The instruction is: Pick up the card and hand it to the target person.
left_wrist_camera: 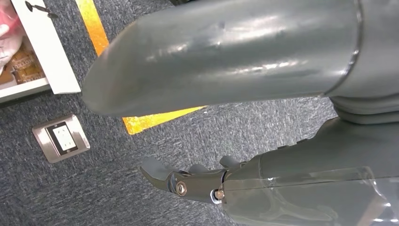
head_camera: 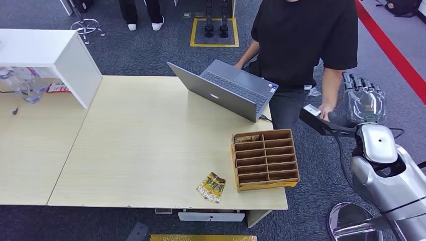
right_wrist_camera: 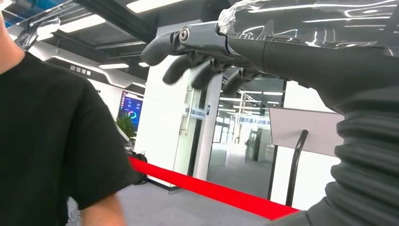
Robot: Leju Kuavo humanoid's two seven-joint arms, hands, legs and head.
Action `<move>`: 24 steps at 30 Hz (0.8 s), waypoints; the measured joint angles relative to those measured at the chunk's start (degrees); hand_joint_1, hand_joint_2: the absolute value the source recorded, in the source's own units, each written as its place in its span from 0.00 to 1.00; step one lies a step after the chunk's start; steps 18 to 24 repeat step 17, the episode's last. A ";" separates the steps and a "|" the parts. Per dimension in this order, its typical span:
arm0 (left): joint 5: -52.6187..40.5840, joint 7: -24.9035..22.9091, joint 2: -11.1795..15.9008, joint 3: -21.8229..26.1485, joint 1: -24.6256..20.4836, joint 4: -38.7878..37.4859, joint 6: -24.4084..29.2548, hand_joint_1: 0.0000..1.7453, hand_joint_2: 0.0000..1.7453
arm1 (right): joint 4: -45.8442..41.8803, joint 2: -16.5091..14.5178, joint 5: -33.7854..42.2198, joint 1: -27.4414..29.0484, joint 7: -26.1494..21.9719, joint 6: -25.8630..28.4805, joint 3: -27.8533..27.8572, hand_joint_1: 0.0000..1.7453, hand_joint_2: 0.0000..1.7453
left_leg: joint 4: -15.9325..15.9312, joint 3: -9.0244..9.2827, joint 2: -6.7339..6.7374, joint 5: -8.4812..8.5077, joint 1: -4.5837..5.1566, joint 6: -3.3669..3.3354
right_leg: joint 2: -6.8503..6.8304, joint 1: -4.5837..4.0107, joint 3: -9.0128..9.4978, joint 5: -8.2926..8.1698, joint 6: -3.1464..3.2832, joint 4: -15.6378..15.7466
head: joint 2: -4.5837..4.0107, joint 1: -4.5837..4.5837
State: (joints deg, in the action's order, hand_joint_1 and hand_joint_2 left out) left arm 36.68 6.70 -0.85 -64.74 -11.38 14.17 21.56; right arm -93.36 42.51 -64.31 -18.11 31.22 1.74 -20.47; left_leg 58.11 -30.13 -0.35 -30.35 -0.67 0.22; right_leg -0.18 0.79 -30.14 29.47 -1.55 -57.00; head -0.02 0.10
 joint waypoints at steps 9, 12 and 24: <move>-0.05 0.01 -0.01 0.00 0.04 -0.01 -0.01 0.00 0.00 | -0.01 -0.29 0.46 -0.03 -0.03 1.94 -0.45 0.00 0.00 | 0.00 0.00 0.00 0.00 0.00 0.00 | 0.00 0.00 0.00 0.00 0.00 0.00 | 0.00 0.00; -0.05 0.01 -0.02 0.00 0.04 -0.01 -0.01 0.00 0.00 | -0.01 -0.31 0.49 -0.03 -0.03 1.99 -0.46 0.00 0.00 | 0.00 0.00 0.00 0.00 0.00 0.00 | 0.00 0.00 0.00 0.00 0.00 0.00 | 0.00 0.00; -0.05 0.00 -0.02 0.00 0.05 -0.01 -0.01 0.00 0.00 | -0.01 -0.32 0.50 -0.03 -0.02 2.16 -0.47 0.00 0.00 | 0.00 0.00 0.00 0.00 0.00 0.00 | 0.00 0.00 0.00 0.00 0.00 0.00 | 0.00 0.00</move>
